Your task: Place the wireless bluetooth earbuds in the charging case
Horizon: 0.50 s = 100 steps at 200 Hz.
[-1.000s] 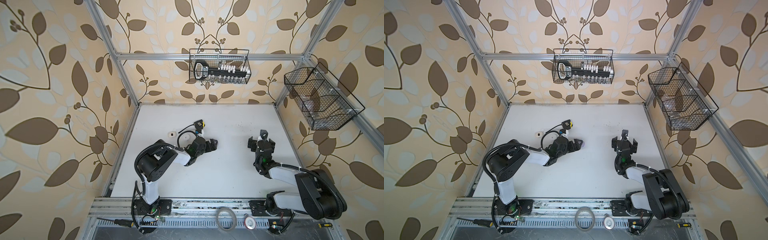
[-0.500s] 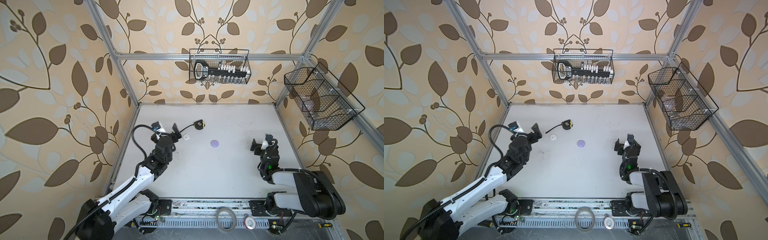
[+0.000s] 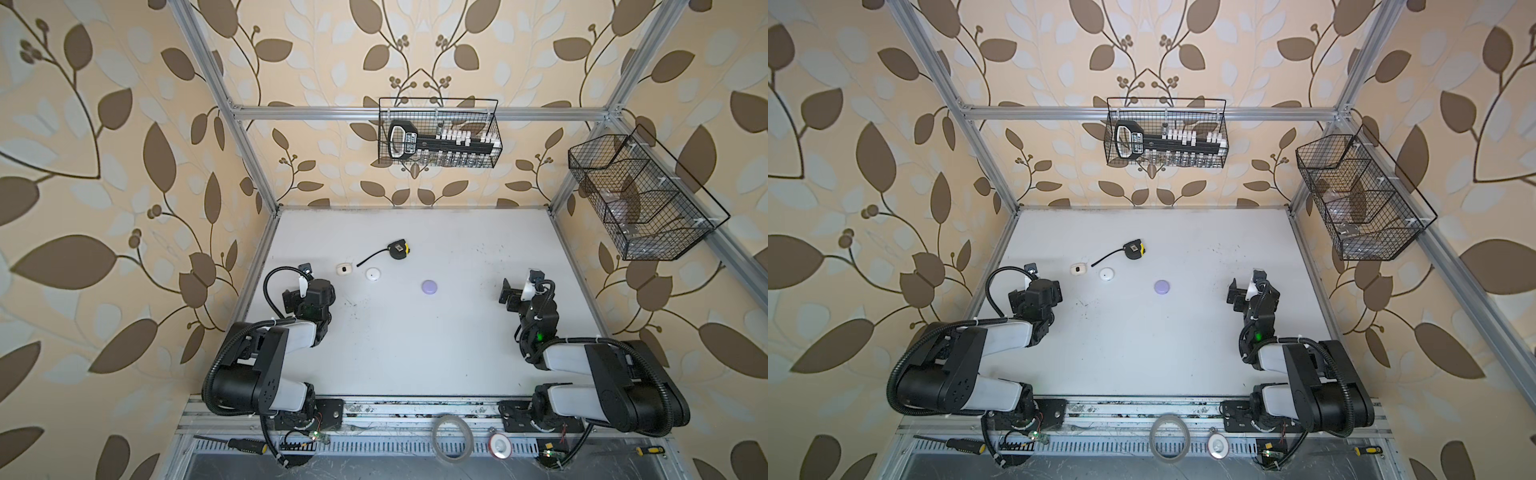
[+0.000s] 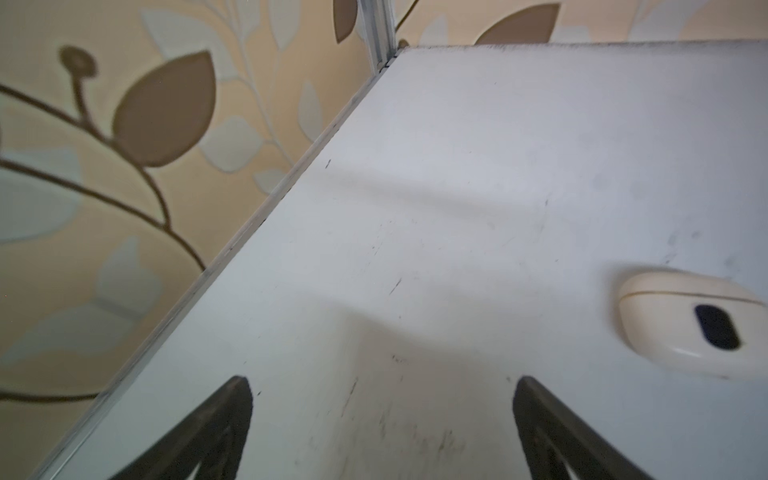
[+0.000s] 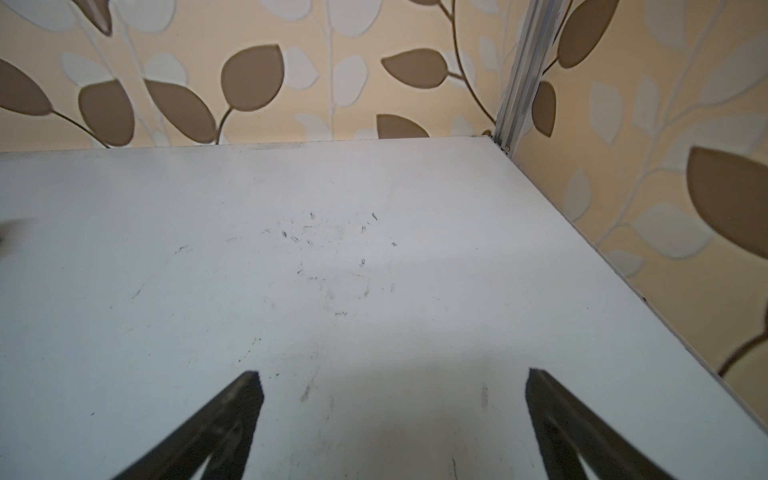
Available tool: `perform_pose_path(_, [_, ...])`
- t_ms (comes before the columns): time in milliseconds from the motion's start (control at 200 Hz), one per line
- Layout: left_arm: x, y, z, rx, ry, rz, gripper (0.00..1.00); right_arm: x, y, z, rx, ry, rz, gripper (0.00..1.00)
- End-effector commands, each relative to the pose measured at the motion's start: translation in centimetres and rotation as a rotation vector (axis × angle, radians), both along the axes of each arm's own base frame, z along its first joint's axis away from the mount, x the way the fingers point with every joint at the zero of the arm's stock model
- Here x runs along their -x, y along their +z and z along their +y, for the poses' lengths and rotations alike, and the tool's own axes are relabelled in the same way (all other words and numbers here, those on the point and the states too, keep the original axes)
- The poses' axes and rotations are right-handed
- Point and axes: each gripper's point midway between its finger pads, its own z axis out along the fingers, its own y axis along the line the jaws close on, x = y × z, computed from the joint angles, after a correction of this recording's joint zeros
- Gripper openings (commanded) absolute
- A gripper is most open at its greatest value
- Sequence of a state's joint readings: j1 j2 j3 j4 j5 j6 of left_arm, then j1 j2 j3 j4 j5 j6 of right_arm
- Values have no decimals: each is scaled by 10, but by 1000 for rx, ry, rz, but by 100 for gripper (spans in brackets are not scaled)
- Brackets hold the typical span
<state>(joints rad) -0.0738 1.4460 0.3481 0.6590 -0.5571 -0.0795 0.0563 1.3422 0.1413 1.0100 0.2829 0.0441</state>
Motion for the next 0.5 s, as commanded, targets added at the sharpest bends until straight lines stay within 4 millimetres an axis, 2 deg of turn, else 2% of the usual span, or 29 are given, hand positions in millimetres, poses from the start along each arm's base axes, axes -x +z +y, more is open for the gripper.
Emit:
perform_pose_path(0, [-22,8,-3,89,-62,-96,99,-8,15,2,-1,10,-49,100])
perform_pose_path(495, [-21,9,-3,94,-65,-94,99,-8,15,1,0,9,-49,100])
